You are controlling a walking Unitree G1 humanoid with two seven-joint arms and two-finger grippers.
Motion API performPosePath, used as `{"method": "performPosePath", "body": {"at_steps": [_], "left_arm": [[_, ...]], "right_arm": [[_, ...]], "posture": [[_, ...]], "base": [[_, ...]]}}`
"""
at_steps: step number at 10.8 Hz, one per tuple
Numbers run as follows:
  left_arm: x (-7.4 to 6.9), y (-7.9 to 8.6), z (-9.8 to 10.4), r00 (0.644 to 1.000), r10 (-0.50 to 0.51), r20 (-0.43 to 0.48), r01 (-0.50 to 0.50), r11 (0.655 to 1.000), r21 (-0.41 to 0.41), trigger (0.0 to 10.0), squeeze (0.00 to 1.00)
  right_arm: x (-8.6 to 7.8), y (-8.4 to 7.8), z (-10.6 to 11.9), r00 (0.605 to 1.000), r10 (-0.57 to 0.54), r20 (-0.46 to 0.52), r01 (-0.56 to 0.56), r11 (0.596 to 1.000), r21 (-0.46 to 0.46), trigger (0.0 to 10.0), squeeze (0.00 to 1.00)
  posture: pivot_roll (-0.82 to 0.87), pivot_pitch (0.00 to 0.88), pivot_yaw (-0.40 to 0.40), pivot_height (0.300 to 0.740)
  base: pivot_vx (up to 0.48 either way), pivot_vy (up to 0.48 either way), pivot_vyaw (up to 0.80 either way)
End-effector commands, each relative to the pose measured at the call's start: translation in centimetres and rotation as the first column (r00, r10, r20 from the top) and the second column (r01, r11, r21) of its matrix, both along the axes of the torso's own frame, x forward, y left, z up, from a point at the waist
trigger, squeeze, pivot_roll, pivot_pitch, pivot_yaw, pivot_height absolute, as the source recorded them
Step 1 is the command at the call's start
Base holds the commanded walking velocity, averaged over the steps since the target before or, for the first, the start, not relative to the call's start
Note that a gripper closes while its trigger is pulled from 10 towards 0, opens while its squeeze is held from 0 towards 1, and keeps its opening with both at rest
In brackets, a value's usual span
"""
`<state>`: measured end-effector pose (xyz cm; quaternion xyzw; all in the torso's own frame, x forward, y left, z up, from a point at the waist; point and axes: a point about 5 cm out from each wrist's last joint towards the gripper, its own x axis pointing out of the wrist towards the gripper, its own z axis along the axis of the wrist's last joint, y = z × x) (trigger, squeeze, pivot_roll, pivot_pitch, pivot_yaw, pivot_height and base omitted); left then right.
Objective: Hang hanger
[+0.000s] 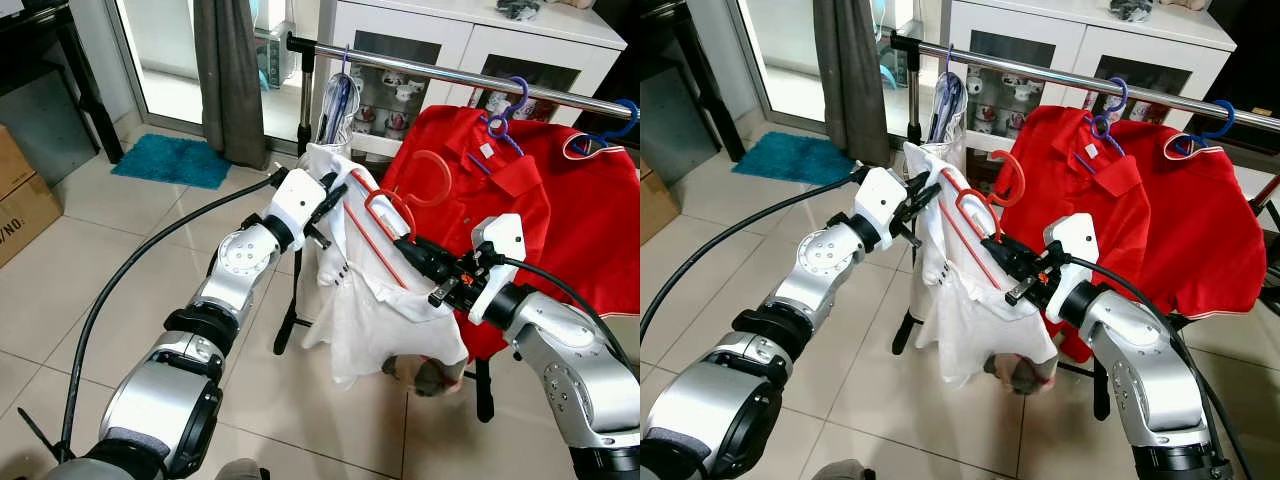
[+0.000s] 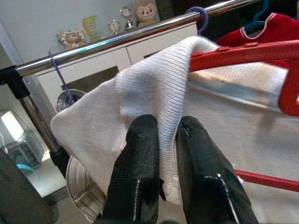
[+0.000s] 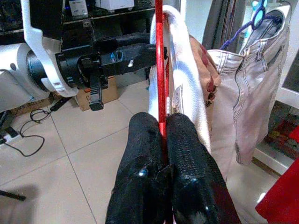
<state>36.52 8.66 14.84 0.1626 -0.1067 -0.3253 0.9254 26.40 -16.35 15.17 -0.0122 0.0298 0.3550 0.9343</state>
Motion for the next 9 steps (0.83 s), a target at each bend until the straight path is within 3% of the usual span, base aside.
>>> {"method": "performPosePath", "body": {"at_steps": [1,5,7,9], "left_arm": [[0.3,0.2,0.5,1.000,0.017,0.009,-0.017,1.000,-0.012,0.0,0.00],[-0.1,1.6,1.3,1.000,-0.007,0.007,0.009,0.978,-0.208,0.0,0.00],[0.1,3.7,2.3,0.999,0.045,0.025,-0.038,0.967,-0.252,0.0,0.00],[1.4,7.6,5.0,0.986,0.163,0.045,-0.148,0.961,-0.235,0.0,0.00]], "right_arm": [[-0.1,0.2,1.1,0.998,0.026,0.049,-0.026,1.000,0.001,0.0,0.00],[-0.1,-0.5,0.3,1.000,-0.006,0.024,0.008,0.998,-0.060,0.0,0.00],[-0.5,-0.9,0.0,1.000,0.019,0.014,-0.017,0.995,-0.096,0.0,0.00],[-2.1,-1.7,-0.2,0.995,0.099,-0.015,-0.100,0.987,-0.125,0.0,0.00]], "posture": [[0.03,0.000,-0.062,0.740],[0.03,0.000,-0.058,0.740],[0.03,0.000,-0.059,0.740],[0.04,0.000,-0.069,0.740]], "base": [[0.000,0.000,0.00],[0.000,0.000,0.00],[0.000,0.000,0.00],[0.000,0.000,0.00]]}}
